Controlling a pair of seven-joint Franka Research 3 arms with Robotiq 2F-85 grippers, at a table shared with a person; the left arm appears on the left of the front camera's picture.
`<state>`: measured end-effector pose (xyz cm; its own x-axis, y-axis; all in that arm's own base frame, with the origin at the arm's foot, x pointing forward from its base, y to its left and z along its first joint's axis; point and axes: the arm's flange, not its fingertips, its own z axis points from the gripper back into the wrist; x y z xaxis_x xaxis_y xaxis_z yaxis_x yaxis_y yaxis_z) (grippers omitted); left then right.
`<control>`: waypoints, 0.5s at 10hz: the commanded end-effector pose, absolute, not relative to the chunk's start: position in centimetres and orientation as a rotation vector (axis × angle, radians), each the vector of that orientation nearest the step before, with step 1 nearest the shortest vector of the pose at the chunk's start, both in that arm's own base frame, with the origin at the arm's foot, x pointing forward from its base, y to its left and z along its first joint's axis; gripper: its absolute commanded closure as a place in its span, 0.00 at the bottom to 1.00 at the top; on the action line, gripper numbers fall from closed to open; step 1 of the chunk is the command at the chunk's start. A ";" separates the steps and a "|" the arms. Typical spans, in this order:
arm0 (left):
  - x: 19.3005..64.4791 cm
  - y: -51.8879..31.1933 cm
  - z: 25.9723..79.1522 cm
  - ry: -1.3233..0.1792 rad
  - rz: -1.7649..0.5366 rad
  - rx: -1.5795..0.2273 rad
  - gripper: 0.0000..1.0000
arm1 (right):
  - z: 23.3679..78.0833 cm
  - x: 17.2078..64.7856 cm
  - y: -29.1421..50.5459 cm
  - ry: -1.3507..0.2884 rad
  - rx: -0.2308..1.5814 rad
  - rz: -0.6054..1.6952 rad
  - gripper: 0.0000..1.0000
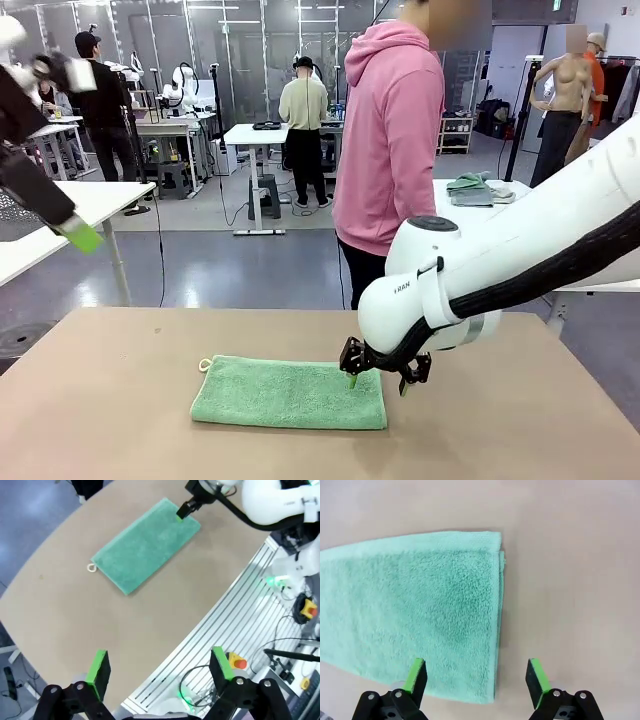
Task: Fold the towels and place them in the basket.
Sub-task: When a person lays out a Towel with hook on the table, fold it in half twice.
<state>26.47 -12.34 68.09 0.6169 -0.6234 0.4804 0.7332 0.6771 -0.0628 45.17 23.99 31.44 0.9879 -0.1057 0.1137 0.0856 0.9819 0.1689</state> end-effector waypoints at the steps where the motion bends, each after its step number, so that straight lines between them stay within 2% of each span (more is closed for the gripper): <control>1: 25.3 -9.3 69.6 -0.486 -0.779 -0.246 0.00 | 30.3 46.1 25.4 -0.147 0.145 -0.172 0.00; 5: 23.8 -2.3 72.0 -0.553 -0.757 -0.447 0.00 | 29.7 46.7 25.6 -0.143 0.134 -0.207 0.00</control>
<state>23.99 -3.23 71.56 0.6048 -0.5205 0.6027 0.7133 0.6907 -0.1193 46.27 24.33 29.85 0.9813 -0.1636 0.1016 0.1455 0.9755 0.1651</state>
